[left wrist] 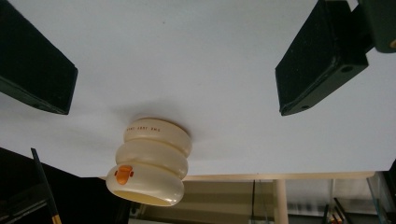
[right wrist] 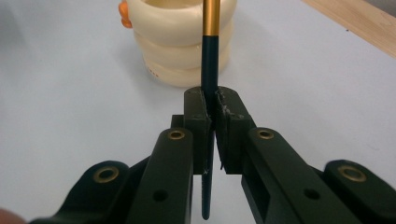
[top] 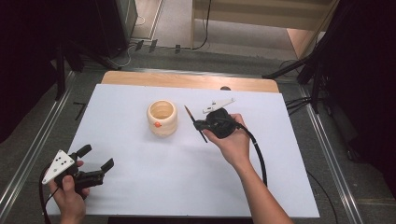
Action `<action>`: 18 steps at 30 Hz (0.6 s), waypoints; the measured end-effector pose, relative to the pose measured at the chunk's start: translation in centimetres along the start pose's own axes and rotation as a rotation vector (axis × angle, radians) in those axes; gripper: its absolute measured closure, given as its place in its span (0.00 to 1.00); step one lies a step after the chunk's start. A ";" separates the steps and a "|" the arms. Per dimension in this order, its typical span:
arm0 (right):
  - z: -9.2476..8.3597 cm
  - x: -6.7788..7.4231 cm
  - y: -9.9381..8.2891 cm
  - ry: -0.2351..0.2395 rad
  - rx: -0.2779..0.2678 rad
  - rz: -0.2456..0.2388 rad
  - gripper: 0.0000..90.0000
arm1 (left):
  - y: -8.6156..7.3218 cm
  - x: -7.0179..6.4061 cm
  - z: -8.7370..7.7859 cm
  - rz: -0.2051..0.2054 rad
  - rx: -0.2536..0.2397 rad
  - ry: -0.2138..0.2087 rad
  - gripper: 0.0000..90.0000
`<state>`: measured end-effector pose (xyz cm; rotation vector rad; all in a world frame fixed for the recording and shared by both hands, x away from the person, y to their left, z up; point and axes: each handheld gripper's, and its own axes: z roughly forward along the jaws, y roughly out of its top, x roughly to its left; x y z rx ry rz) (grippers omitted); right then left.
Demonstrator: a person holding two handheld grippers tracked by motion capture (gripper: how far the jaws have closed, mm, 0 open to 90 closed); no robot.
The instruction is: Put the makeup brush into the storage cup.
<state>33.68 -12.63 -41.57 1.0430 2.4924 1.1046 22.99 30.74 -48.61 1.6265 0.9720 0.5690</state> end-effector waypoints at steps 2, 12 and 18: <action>0.0 0.0 0.1 0.006 -0.016 0.001 0.94 | 0.0 0.0 0.0 0.000 -0.001 0.001 0.00; 0.3 0.2 0.3 0.008 -0.076 -0.008 0.94 | 0.0 0.0 0.0 -0.002 -0.003 0.002 0.00; 0.2 0.1 0.3 0.006 -0.125 0.003 0.94 | 0.0 0.0 0.0 -0.001 -0.003 0.004 0.00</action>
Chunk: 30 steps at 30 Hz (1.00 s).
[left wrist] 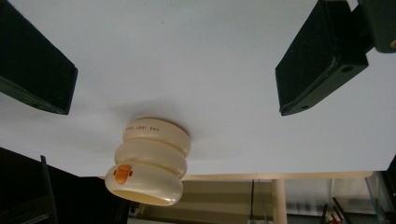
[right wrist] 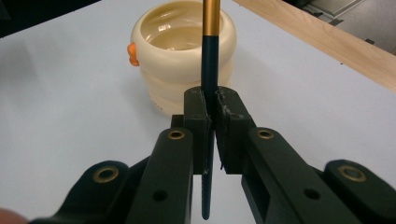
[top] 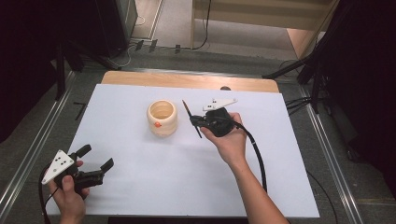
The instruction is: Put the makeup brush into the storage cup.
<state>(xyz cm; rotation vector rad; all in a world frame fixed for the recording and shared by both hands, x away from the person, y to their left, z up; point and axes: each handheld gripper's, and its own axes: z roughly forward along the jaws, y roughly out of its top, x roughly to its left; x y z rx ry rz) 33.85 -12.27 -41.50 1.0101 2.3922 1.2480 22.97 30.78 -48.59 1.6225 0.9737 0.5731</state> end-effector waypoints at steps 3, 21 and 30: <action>0.0 0.1 0.1 -0.004 -0.017 -0.008 0.94 | 0.0 0.0 0.0 -0.001 -0.001 0.000 0.00; -0.1 0.3 0.4 -0.009 -0.115 -0.023 0.94 | 0.0 0.0 0.0 -0.002 -0.002 0.001 0.00; -0.2 0.2 0.6 -0.018 -0.167 -0.018 0.94 | 0.0 0.0 0.0 -0.003 -0.003 0.001 0.00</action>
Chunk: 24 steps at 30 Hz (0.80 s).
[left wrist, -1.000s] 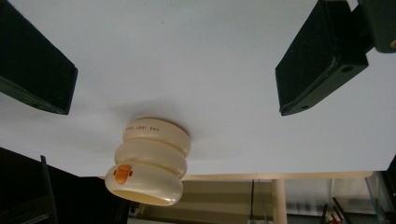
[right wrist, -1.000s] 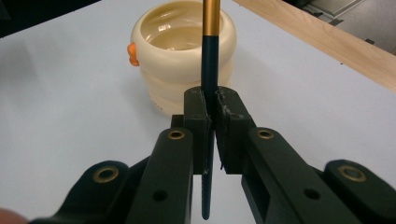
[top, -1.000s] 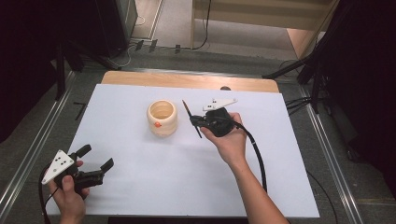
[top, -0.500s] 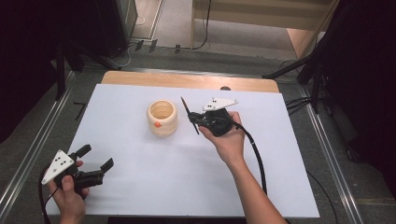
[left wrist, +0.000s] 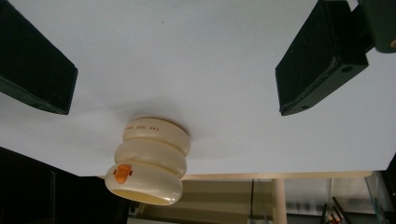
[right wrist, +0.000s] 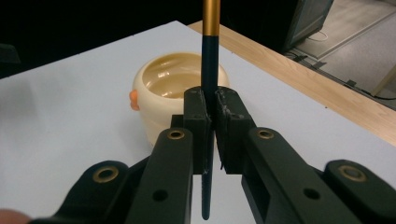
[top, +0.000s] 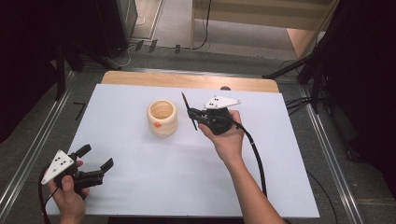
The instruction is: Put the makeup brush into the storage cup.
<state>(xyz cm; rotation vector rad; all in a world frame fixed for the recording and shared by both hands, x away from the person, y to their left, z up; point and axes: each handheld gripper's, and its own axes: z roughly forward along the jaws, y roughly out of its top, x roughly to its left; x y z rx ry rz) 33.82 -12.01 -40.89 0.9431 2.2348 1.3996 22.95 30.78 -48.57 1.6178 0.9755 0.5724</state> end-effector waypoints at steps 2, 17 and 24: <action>0.0 0.1 0.1 0.000 -0.013 -0.002 0.94 | 0.0 0.0 0.0 0.000 0.000 0.000 0.00; 0.2 -0.2 0.4 -0.002 -0.074 0.021 0.94 | 0.0 0.0 0.0 -0.002 -0.001 0.000 0.00; 0.4 -0.2 0.6 0.003 -0.095 0.037 0.94 | 0.0 0.1 0.0 -0.006 -0.001 0.000 0.00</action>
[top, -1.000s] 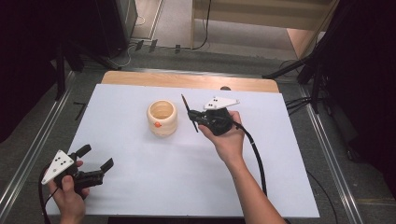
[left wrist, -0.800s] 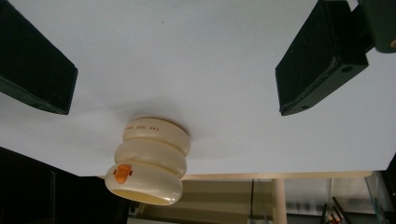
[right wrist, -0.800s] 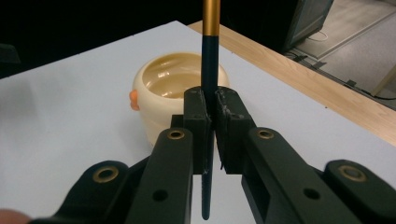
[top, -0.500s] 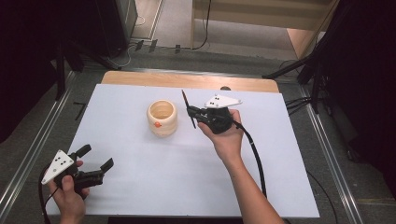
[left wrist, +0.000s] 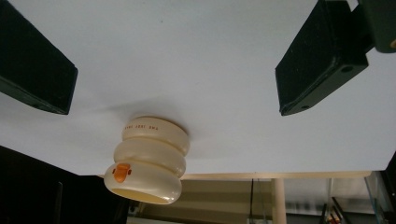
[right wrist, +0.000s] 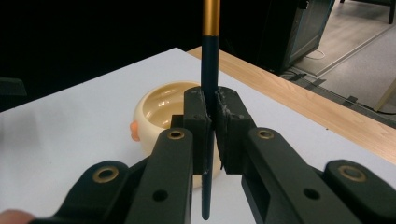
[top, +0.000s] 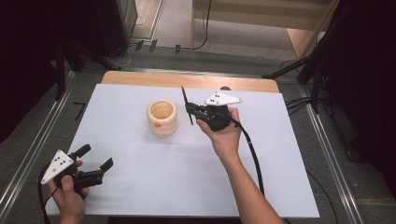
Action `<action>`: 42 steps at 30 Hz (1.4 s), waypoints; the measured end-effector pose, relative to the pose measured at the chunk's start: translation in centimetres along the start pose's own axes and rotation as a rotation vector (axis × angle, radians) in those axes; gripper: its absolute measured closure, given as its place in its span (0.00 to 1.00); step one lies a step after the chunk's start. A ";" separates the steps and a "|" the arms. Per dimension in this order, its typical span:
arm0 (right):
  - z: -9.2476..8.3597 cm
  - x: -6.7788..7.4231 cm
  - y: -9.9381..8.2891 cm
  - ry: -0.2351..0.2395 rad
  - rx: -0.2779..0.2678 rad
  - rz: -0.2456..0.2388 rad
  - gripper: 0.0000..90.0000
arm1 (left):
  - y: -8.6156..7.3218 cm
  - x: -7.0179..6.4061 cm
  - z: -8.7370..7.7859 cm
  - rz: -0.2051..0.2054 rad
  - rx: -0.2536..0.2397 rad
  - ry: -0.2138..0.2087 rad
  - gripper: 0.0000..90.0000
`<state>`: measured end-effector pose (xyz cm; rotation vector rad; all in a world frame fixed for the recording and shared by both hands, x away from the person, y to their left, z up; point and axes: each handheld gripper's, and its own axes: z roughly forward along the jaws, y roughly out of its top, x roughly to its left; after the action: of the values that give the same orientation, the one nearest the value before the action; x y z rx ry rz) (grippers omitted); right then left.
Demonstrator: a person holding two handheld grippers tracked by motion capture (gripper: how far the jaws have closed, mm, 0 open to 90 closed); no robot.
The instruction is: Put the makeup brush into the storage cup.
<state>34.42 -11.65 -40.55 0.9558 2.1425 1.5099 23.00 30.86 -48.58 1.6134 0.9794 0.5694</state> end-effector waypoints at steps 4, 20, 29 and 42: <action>0.3 0.0 0.1 0.006 -0.011 0.007 0.94 | 0.0 0.0 0.0 0.001 0.000 -0.001 0.00; 1.7 0.8 1.0 0.025 -0.031 0.001 0.94 | 0.0 0.1 -0.1 0.002 -0.004 0.003 0.00; 2.5 1.0 1.6 0.029 -0.054 0.017 0.94 | 0.1 0.1 -0.2 0.001 -0.006 0.003 0.00; 3.6 1.4 2.3 0.035 -0.069 0.018 0.94 | 0.1 0.1 -0.1 0.001 -0.006 0.002 0.00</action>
<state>36.46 -7.71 -39.64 0.9344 2.0961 1.6092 22.95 30.98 -48.51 1.6081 0.9778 0.5747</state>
